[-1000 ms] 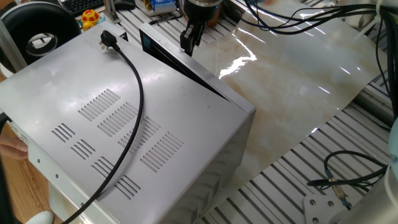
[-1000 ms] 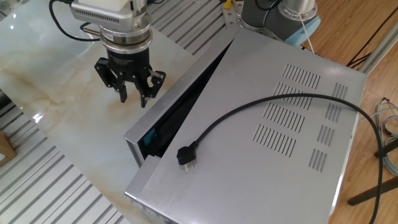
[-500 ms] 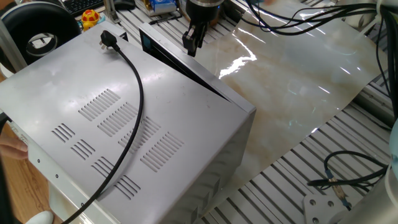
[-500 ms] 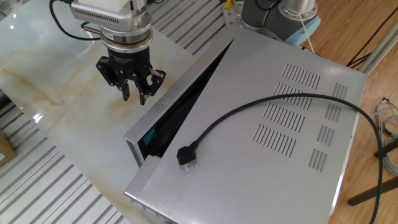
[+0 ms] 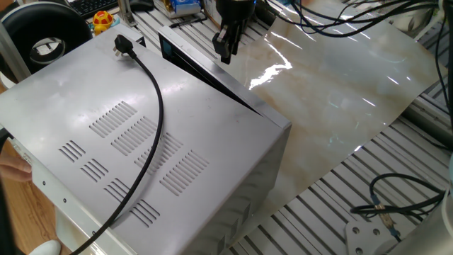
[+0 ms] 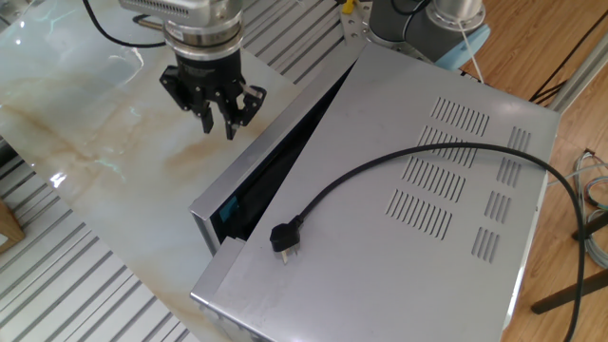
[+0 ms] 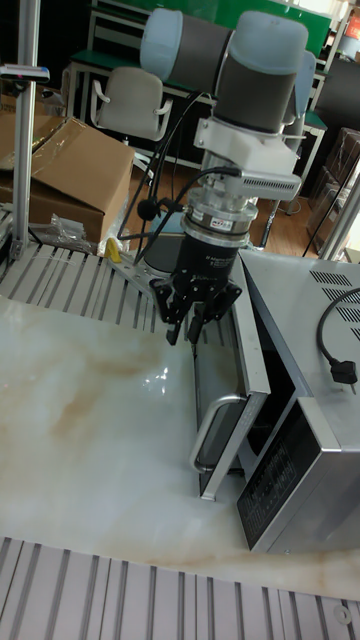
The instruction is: Close the microwave door
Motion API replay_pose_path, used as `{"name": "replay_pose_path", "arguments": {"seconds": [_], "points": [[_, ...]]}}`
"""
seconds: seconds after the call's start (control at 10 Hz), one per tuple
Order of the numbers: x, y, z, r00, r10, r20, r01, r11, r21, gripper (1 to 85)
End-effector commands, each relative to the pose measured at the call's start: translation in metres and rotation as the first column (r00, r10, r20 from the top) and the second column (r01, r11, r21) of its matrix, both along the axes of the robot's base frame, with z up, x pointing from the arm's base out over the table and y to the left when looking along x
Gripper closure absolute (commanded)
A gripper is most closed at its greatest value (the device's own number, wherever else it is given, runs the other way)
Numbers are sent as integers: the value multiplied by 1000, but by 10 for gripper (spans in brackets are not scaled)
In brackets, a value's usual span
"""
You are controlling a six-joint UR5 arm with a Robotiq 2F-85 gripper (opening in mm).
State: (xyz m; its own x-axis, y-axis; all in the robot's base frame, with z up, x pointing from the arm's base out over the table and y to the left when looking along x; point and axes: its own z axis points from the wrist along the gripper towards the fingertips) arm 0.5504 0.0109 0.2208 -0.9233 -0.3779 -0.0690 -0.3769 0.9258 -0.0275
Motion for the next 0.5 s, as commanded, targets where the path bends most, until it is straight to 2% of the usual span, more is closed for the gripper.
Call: {"name": "replay_pose_path", "arguments": {"seconds": [0.0,0.3,0.4], "points": [[-3,0,11,1000,6,-3,-6,1000,-15,517],[1,11,11,1000,29,7,-29,999,23,503],[1,7,12,999,39,3,-39,999,10,503]]}}
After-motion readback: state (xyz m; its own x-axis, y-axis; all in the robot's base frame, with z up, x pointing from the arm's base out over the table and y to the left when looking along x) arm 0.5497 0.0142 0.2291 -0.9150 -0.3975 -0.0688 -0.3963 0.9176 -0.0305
